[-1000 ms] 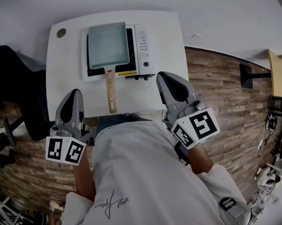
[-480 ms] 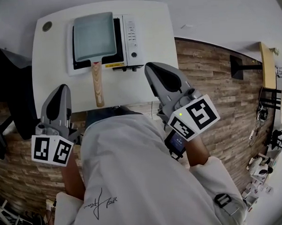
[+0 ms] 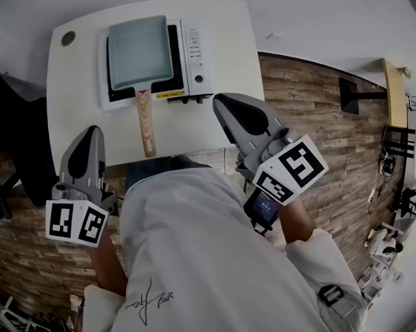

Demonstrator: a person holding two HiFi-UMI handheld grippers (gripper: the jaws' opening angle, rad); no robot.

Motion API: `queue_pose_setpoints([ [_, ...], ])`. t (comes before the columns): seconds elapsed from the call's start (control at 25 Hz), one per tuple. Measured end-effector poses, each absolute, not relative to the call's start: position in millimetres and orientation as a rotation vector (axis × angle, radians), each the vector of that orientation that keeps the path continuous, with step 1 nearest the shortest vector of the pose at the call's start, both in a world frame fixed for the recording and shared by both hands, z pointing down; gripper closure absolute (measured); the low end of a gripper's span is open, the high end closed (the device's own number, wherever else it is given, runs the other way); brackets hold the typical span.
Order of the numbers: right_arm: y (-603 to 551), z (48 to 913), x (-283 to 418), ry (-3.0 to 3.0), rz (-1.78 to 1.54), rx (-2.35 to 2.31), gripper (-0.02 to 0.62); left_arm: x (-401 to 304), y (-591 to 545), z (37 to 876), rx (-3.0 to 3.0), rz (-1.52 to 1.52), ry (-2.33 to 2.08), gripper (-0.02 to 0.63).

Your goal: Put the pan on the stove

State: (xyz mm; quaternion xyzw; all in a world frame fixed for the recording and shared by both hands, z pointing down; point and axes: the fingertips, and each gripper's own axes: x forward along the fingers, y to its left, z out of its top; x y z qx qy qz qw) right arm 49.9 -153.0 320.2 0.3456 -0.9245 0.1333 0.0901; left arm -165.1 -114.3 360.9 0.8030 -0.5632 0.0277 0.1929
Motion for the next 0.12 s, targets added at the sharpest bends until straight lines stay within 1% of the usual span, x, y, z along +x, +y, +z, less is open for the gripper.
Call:
queue_pose_setpoints([
  [0.12,-152.4,320.5,48.7,-2.744,0.394,1.027,0.600,-168.5,-113.2,358.4,2.259,0.075,-1.595,0.552],
])
